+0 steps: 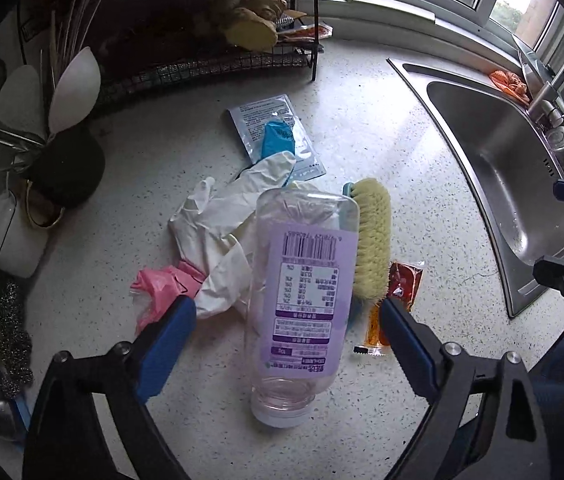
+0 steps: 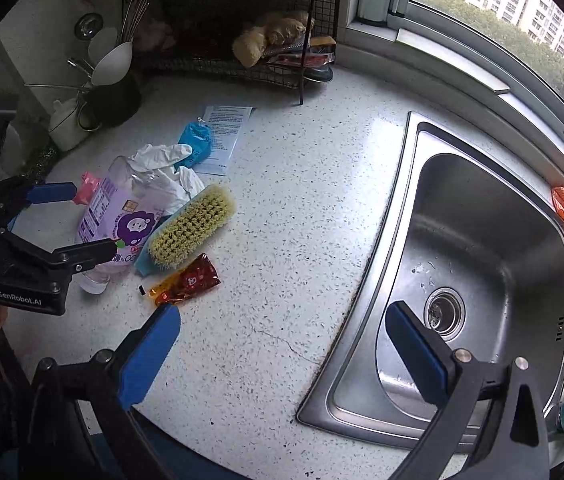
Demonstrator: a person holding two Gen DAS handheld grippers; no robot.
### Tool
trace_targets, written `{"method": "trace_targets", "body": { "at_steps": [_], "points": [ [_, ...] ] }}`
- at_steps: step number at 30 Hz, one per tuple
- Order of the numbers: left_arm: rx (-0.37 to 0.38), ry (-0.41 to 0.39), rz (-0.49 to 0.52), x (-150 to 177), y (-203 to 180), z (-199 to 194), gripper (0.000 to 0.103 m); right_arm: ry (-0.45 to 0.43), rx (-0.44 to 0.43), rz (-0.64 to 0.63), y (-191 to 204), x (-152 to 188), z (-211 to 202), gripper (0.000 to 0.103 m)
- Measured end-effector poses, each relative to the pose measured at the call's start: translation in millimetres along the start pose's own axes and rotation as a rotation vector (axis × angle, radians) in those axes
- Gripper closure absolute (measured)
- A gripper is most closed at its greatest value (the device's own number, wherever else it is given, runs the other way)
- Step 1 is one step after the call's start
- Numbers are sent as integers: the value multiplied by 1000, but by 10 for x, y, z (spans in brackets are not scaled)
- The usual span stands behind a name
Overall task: Collect trash
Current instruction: 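Grasp the clear bottle with purple label with the left gripper, then grasp the yellow scrub brush with the right gripper while left holds the bottle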
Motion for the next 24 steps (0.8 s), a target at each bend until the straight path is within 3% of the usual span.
{"method": "trace_targets", "body": {
  "at_steps": [5, 7, 14, 20, 24],
  "points": [
    [11, 20, 9, 36, -53, 71, 47, 16, 8, 28, -74, 63, 10, 1],
    [-8, 26, 7, 49, -61, 74, 52, 18, 13, 37, -100, 95, -2, 1],
    [-27, 7, -19, 150, -67, -57, 53, 23, 12, 54, -136, 184, -63, 1],
    [12, -17, -99, 330, 9, -304, 53, 30, -3, 7, -14, 172, -60, 1],
    [-15, -25, -149, 449, 103, -445, 53, 55, -39, -15, 89, 101, 47, 1]
  ]
}}
Point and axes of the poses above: each gripper's, at about its wrist camera, not at the fingertips, and z roughly the way its jaws point, y to its left, x to its underside, the point moved 2 cm from there along z, roughly the way its jaws point
